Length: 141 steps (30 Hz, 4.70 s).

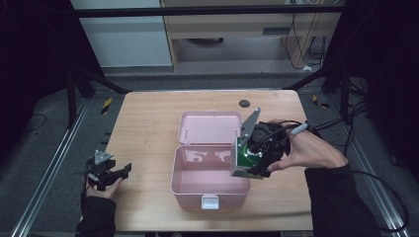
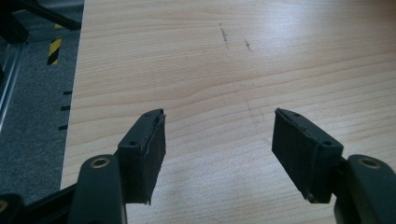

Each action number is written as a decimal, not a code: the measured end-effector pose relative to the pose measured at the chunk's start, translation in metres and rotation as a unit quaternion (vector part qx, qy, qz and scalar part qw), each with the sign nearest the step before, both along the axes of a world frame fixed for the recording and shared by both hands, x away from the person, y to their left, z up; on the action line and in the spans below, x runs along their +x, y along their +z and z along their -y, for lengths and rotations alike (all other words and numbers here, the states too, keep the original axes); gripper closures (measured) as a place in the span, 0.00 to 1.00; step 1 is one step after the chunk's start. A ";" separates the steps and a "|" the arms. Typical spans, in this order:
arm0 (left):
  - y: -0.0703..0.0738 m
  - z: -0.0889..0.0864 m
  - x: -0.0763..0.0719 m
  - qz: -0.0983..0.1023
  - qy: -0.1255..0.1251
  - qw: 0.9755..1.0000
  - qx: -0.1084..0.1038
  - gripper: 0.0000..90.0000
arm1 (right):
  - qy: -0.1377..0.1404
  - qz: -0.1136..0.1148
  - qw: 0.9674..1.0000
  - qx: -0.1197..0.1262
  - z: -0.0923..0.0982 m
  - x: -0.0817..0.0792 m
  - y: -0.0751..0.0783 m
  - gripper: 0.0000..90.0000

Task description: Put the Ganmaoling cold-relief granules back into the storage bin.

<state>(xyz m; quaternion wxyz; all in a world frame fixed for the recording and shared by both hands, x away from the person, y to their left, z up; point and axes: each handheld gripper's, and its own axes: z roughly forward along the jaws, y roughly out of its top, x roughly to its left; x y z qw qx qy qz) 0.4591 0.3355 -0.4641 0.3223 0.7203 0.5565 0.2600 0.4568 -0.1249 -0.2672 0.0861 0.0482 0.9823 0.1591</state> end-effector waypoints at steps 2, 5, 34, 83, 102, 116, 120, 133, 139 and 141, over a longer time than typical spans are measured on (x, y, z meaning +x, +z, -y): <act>0.000 0.000 0.000 0.000 0.000 1.000 0.000 0.38 | 0.003 -0.003 1.000 0.001 -0.005 0.000 -0.001 0.18; 0.000 0.000 0.000 0.001 0.000 1.000 -0.001 0.38 | 0.008 -0.005 1.000 -0.002 -0.012 0.001 -0.002 0.18; 0.001 -0.002 -0.001 0.003 0.001 1.000 -0.002 0.38 | 0.027 -0.014 0.999 -0.024 -0.048 0.011 -0.033 0.18; 0.001 -0.002 -0.001 0.004 0.001 1.000 0.000 0.38 | 0.024 -0.039 0.997 -0.060 -0.063 0.019 -0.097 0.18; 0.001 -0.002 -0.001 0.004 0.002 1.000 -0.001 0.38 | 0.019 -0.047 0.997 -0.051 -0.060 0.019 -0.108 0.17; 0.001 -0.002 0.000 0.004 0.002 1.000 -0.001 0.38 | 0.017 -0.044 0.998 -0.041 -0.063 0.020 -0.111 0.13; 0.001 -0.002 0.000 0.004 0.002 1.000 -0.001 0.38 | 0.015 -0.035 0.999 -0.022 -0.058 0.018 -0.099 0.12; 0.002 -0.002 -0.001 0.005 0.002 1.000 -0.002 0.38 | -0.015 0.006 0.999 0.043 -0.040 0.013 -0.061 0.11; 0.002 -0.002 -0.001 0.005 0.001 1.000 -0.003 0.38 | -0.031 0.032 0.995 0.089 -0.027 0.009 -0.046 0.12; 0.002 -0.002 -0.001 0.005 0.001 1.000 -0.003 0.38 | -0.045 0.049 0.992 0.109 -0.021 0.007 -0.040 0.12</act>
